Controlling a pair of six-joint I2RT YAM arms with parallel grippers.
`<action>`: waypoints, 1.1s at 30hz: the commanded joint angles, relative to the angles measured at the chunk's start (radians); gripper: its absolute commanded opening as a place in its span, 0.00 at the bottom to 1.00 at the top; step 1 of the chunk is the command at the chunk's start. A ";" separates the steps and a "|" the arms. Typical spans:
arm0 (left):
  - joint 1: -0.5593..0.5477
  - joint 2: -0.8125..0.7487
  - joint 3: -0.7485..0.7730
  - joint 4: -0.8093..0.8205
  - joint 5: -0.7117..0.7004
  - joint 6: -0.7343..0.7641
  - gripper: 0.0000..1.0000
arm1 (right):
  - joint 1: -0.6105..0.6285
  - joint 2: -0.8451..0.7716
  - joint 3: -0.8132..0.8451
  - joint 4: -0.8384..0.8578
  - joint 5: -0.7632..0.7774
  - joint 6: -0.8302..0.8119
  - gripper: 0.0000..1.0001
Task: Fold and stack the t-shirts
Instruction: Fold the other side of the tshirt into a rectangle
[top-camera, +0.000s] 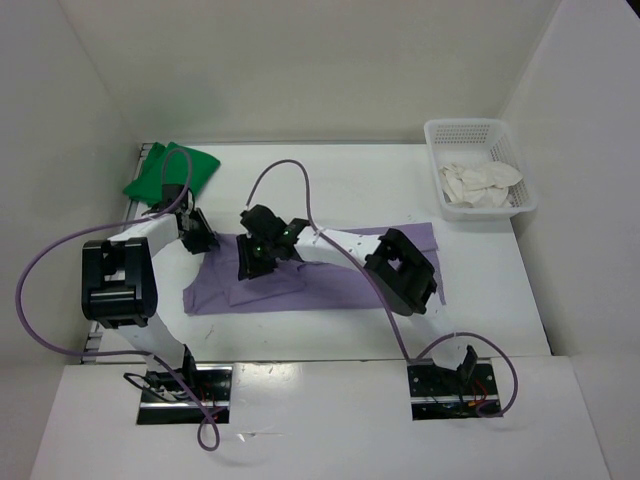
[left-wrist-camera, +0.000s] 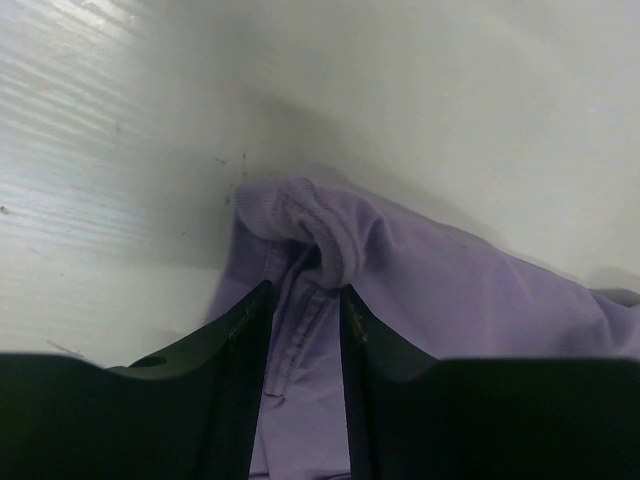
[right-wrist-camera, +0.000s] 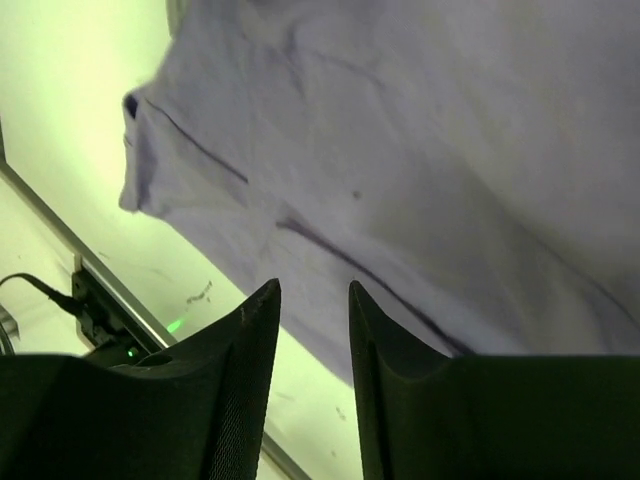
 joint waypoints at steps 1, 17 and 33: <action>-0.002 -0.021 -0.014 0.061 0.054 0.006 0.40 | 0.024 0.053 0.110 -0.008 -0.025 -0.027 0.40; 0.031 0.005 0.069 0.020 0.044 0.015 0.03 | 0.084 0.255 0.370 -0.120 -0.036 -0.048 0.31; 0.065 0.085 0.114 0.029 0.053 -0.021 0.01 | 0.150 0.061 0.097 -0.068 -0.036 -0.019 0.13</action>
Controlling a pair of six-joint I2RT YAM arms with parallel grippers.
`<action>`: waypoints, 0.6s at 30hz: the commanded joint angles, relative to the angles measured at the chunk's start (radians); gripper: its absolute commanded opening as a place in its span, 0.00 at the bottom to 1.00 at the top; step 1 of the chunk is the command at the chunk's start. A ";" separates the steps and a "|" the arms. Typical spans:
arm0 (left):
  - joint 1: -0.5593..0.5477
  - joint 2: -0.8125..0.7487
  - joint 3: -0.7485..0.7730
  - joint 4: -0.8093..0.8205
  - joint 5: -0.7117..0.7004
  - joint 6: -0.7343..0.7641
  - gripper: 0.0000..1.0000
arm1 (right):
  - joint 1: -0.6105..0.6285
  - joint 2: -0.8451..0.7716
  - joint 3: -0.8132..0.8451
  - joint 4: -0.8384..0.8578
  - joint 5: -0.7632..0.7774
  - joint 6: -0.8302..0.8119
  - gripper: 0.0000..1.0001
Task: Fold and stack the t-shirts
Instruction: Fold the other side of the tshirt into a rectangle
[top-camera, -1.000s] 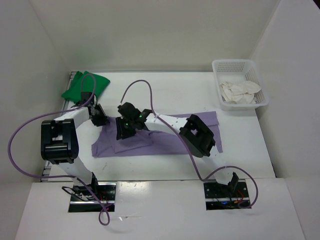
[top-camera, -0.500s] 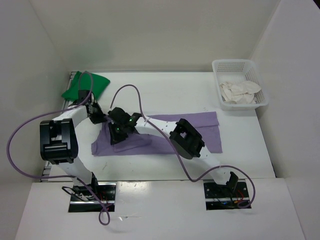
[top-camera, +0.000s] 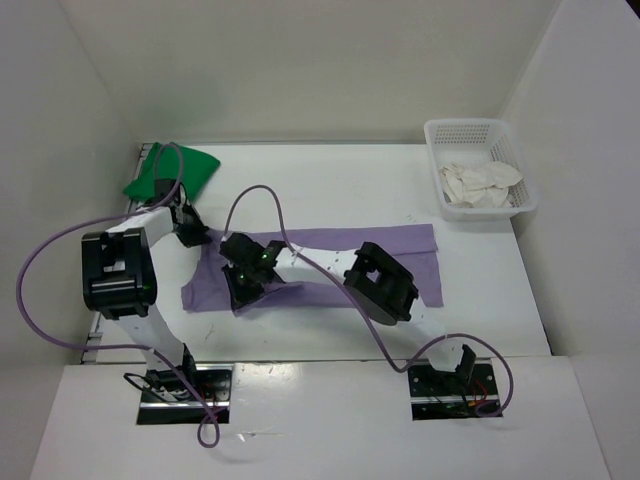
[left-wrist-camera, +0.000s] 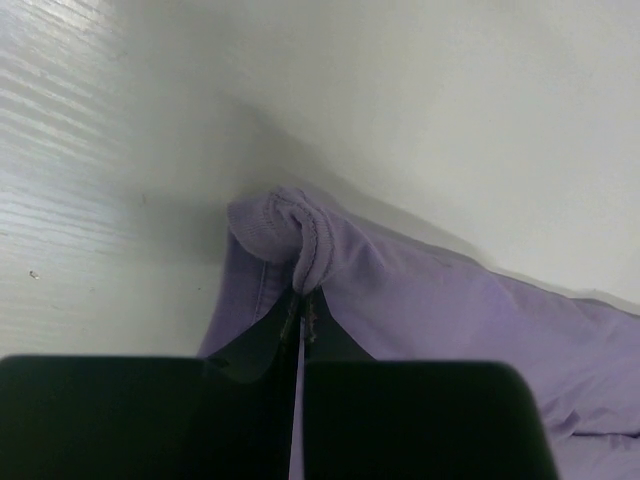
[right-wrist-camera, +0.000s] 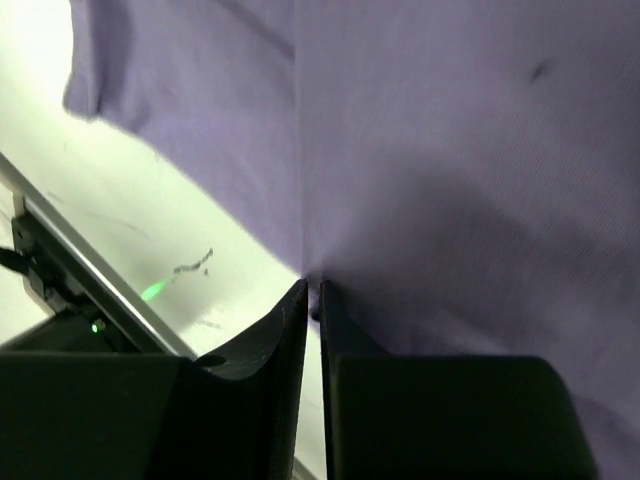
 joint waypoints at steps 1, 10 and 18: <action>0.026 0.013 0.040 0.022 0.005 -0.017 0.02 | 0.043 -0.113 -0.041 -0.002 -0.011 0.004 0.13; 0.026 -0.148 0.009 0.022 -0.002 -0.035 0.62 | 0.017 -0.262 -0.065 -0.013 0.062 0.004 0.34; 0.026 -0.198 -0.081 -0.001 0.013 -0.026 0.37 | -0.078 -0.434 -0.220 0.052 0.090 0.024 0.31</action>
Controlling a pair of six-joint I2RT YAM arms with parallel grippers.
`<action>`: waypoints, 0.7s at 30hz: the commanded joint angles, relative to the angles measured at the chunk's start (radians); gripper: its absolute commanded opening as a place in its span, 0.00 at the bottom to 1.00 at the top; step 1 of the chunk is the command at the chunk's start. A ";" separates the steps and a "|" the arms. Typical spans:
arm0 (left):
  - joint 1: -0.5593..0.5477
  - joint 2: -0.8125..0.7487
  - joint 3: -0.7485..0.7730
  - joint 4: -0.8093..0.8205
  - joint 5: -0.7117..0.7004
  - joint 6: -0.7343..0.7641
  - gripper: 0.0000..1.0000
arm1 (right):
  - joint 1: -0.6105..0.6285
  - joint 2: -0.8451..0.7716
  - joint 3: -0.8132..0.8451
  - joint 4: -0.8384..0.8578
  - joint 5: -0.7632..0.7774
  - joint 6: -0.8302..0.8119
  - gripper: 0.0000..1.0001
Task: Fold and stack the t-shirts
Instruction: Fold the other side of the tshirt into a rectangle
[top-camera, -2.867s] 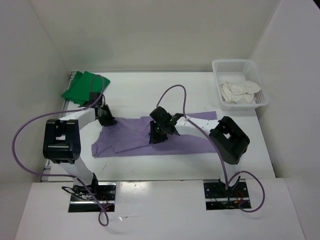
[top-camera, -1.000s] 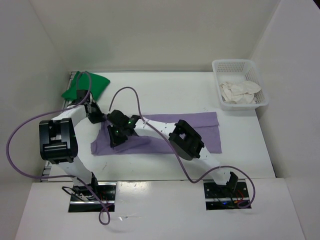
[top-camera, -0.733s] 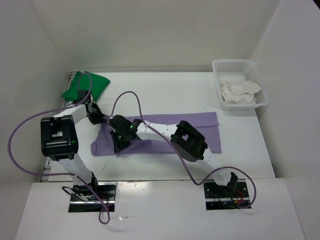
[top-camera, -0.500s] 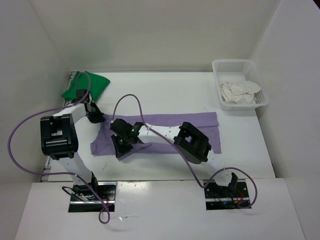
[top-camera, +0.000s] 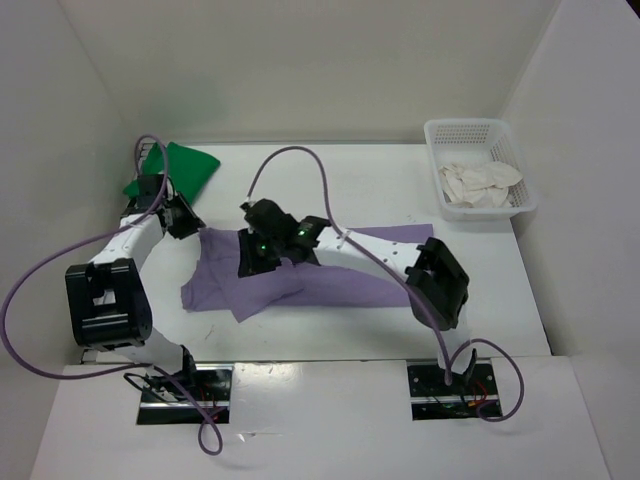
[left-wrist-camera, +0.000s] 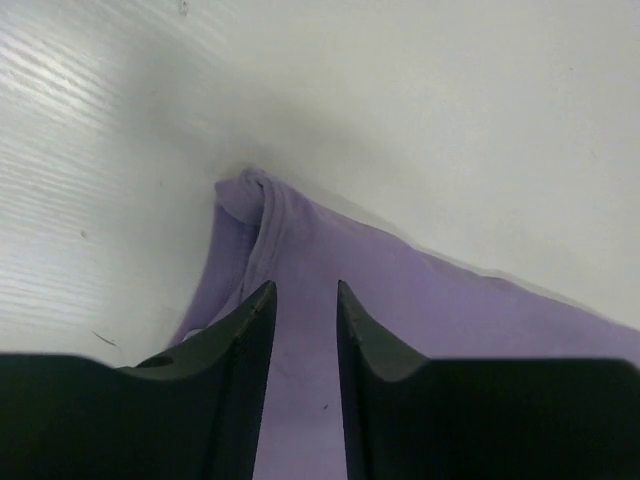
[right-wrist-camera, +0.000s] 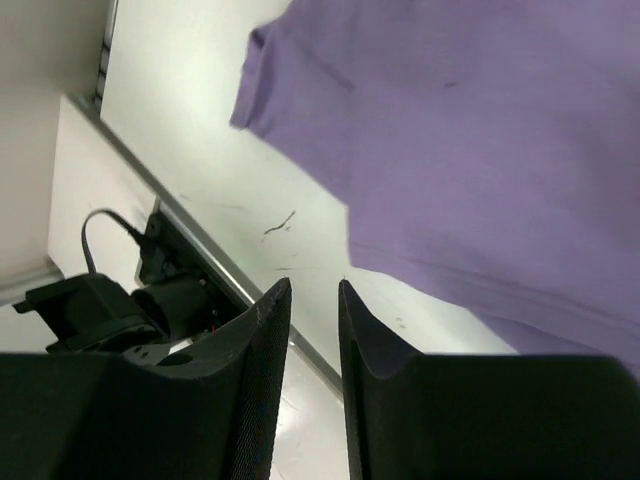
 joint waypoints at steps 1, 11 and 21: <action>0.005 0.026 -0.046 -0.009 0.020 0.010 0.34 | -0.033 -0.112 -0.080 0.047 0.028 0.019 0.31; -0.034 0.109 -0.067 0.002 0.029 0.030 0.33 | -0.142 -0.275 -0.301 0.128 0.028 0.070 0.31; -0.043 0.129 -0.064 0.002 -0.032 0.030 0.33 | -0.185 -0.319 -0.364 0.128 0.028 0.079 0.31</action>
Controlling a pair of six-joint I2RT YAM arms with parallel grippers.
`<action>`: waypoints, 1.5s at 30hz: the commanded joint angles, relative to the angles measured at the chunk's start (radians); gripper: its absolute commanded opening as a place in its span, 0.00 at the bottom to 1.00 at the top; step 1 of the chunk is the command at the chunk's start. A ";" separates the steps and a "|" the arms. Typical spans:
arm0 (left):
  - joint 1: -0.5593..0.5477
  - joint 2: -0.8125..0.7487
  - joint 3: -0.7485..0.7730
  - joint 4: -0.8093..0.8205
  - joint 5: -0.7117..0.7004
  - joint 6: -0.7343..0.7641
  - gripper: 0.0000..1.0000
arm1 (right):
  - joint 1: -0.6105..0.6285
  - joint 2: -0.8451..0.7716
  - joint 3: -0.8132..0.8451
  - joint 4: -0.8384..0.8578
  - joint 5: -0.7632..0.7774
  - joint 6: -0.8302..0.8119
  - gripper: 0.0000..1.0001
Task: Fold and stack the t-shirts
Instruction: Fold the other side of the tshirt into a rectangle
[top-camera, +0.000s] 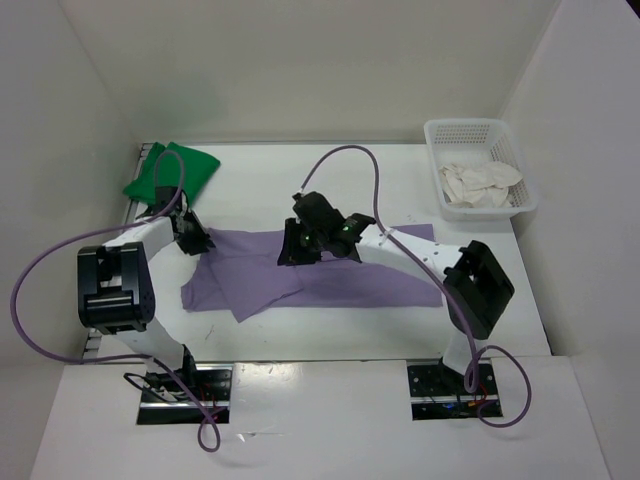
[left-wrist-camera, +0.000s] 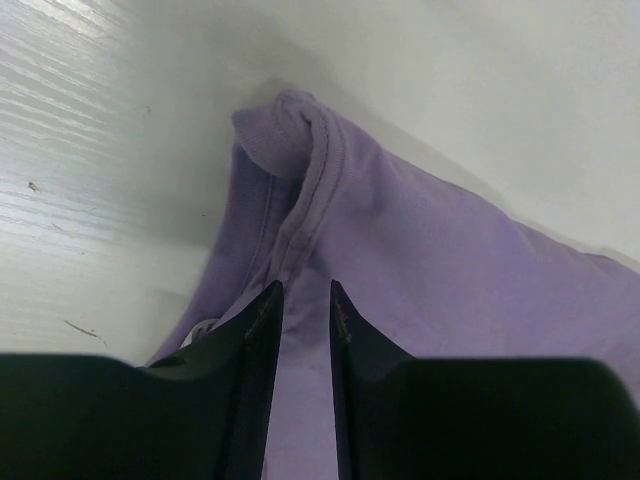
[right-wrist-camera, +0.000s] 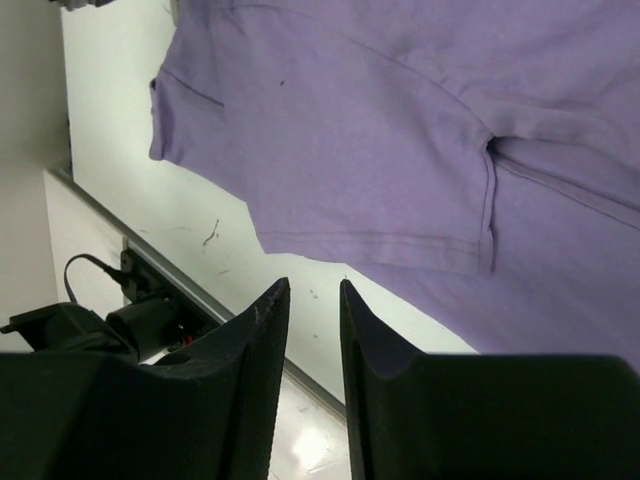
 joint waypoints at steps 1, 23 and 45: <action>-0.003 0.020 0.004 0.010 -0.026 0.023 0.33 | -0.001 -0.060 -0.007 0.048 0.006 0.007 0.33; -0.052 0.010 0.026 0.007 -0.044 0.041 0.23 | -0.050 -0.078 -0.047 0.067 0.006 0.007 0.34; -0.032 0.034 0.184 -0.072 -0.101 0.041 0.03 | -0.150 -0.018 -0.056 0.067 0.016 -0.050 0.38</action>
